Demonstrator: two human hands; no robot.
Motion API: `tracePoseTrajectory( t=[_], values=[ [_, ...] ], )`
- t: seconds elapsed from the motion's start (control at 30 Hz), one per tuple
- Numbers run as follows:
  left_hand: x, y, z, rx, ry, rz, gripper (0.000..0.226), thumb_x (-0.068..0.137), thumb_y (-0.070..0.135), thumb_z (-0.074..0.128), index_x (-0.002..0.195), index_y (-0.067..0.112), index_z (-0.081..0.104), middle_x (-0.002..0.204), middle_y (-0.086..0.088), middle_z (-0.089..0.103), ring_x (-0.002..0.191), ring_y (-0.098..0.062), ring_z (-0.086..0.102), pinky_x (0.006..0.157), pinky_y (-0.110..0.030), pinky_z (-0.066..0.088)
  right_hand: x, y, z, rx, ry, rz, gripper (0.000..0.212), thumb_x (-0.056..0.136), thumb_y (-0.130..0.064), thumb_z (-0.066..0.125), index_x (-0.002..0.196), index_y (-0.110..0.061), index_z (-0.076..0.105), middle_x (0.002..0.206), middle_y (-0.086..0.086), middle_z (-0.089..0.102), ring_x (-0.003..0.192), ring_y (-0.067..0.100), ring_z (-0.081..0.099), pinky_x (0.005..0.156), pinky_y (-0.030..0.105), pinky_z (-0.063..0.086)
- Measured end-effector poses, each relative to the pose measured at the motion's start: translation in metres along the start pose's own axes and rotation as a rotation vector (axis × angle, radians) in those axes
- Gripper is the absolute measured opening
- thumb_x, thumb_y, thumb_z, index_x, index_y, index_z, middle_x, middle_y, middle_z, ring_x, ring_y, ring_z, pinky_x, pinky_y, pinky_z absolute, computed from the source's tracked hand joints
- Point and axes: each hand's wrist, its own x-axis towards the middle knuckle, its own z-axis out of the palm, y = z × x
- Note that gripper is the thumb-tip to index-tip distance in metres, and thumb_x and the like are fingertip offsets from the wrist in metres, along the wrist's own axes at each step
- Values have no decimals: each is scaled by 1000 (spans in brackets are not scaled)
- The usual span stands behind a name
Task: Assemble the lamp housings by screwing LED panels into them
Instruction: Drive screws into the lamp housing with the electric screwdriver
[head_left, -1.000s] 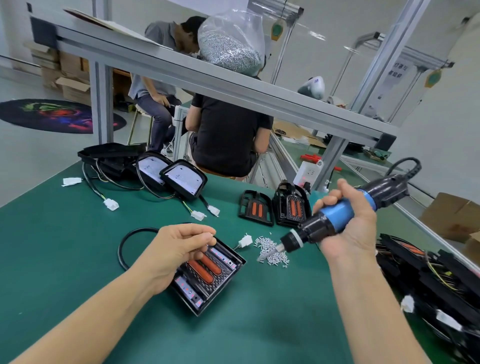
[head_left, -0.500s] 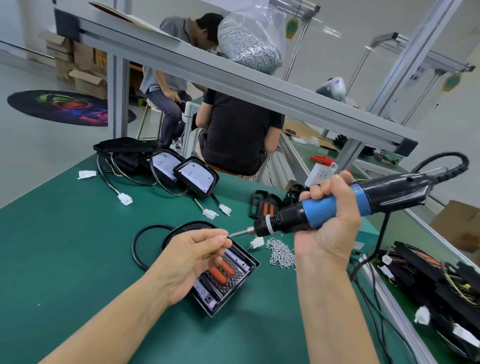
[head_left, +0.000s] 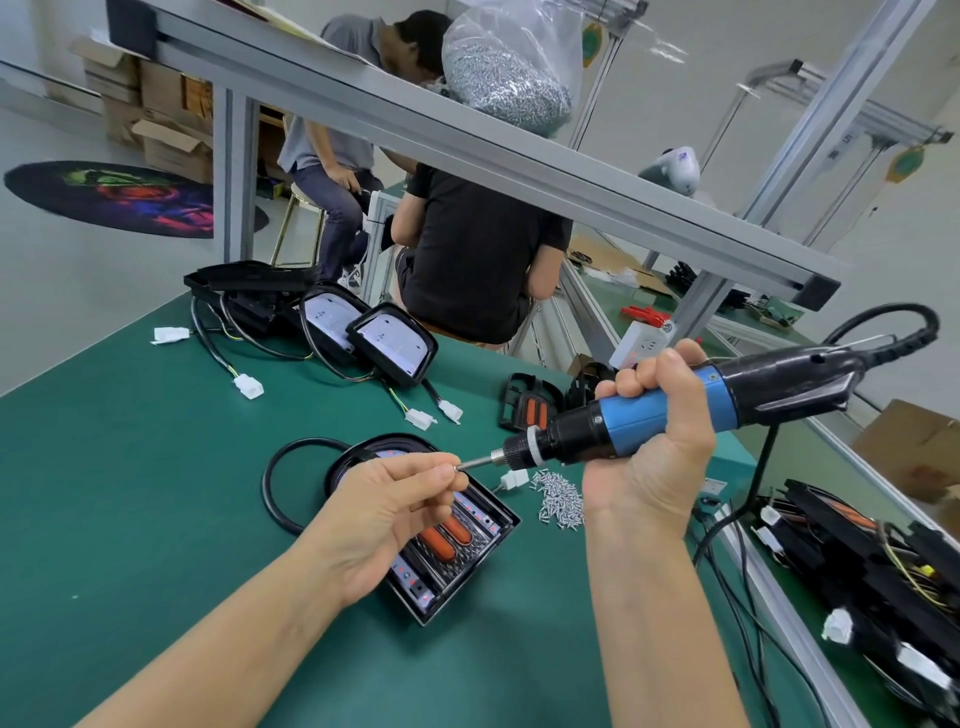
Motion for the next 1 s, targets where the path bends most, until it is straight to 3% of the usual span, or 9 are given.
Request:
tracePoseTrajectory(
  t=[0.13,0.33,0.43,0.53,0.8,1.0],
  values=[
    [1,-1,2,-29,26,69,20,68,3,66,86,-5,69,70,-12,69,54,-12,60,54,-20,53,-1,2,1,14,11,-28,20,75,-10,59,92,-20,54,58,-7,50,50,6,48,55,20,46],
    [3,2,1,-19,75,161,14,65,3,66,78,0,72,69,-13,70,54,-12,61,54,-19,53,-6,10,-2,12,33,-19,25,78,-9,60,97,-22,54,64,-7,51,56,7,51,63,21,47],
    [7,11,-5,-12,93,195,12,66,3,65,72,4,75,69,-12,70,54,-11,61,55,-18,53,-8,9,-7,-81,-56,61,28,85,-4,60,100,-26,55,71,-7,57,67,9,58,73,24,49],
    [11,17,-10,8,94,223,15,68,2,64,68,8,77,67,-10,70,53,-9,60,56,-17,53,-6,6,-9,-51,-114,196,33,81,-1,63,102,-25,58,75,-5,60,72,11,61,76,25,53],
    [17,13,-17,39,110,241,11,72,-1,65,75,4,74,69,-12,70,53,-10,59,56,-18,53,-10,22,-10,30,33,168,31,88,2,60,105,-24,57,74,-7,63,66,9,62,70,21,54],
    [19,14,-29,320,118,236,18,79,-2,68,89,12,72,77,-7,74,62,-7,63,56,-15,50,-9,32,-14,-8,41,188,33,87,2,61,108,-23,56,70,-7,61,64,10,58,69,22,54]
  ],
)
